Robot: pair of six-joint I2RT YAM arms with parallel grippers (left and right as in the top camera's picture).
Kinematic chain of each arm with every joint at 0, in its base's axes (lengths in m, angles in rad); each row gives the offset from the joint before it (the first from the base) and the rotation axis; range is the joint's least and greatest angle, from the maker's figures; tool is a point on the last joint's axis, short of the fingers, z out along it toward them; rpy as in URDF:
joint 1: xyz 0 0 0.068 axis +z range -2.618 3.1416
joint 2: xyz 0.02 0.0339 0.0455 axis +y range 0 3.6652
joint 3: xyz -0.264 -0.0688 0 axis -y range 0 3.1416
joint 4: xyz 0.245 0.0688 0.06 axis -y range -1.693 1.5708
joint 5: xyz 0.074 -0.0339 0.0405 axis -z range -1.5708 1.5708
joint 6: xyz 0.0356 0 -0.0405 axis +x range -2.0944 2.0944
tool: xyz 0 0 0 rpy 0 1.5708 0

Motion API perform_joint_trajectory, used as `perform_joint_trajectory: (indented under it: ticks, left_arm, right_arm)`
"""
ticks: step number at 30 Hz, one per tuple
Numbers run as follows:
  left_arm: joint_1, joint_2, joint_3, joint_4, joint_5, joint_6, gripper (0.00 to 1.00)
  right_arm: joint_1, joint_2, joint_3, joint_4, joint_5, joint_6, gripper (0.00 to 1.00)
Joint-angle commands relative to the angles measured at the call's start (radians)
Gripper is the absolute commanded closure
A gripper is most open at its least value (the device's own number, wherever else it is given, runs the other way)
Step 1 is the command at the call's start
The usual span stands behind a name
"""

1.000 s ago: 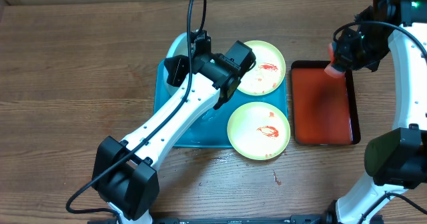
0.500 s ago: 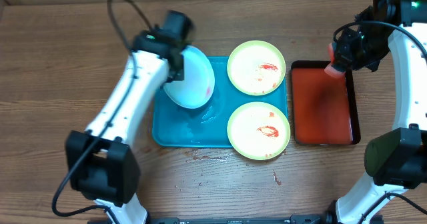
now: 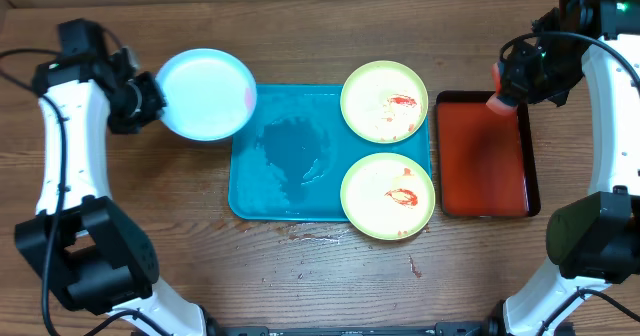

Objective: Clean dirty plates on tray and stack at the side

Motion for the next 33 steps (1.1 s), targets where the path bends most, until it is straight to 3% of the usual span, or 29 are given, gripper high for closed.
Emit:
perform_joint_trajectory:
  ticks: [1, 11, 21, 26, 33]
  left_arm:
    - [0.056, -0.009, -0.040, 0.021, 0.037, -0.026, 0.96]
    - [0.149, 0.000, -0.280, 0.246, -0.059, -0.208, 0.96]
    - [0.151, 0.013, -0.449, 0.419, -0.121, -0.244, 0.96]
    - [0.150, 0.031, -0.456, 0.414, -0.137, -0.243, 0.74]
    - [0.150, 0.029, -0.423, 0.389, -0.065, -0.199, 0.66]
  right_arm:
    - [0.003, -0.031, 0.009, 0.011, 0.006, -0.003, 0.96]
    - [0.003, -0.031, 0.009, 0.015, 0.007, -0.003, 0.96]
    - [0.003, -0.031, 0.009, 0.016, 0.007, -0.003, 0.96]
    - [0.003, -0.031, 0.008, 0.016, 0.006, -0.003, 0.96]
    - [0.003, -0.031, 0.009, 0.009, 0.006, -0.003, 0.96]
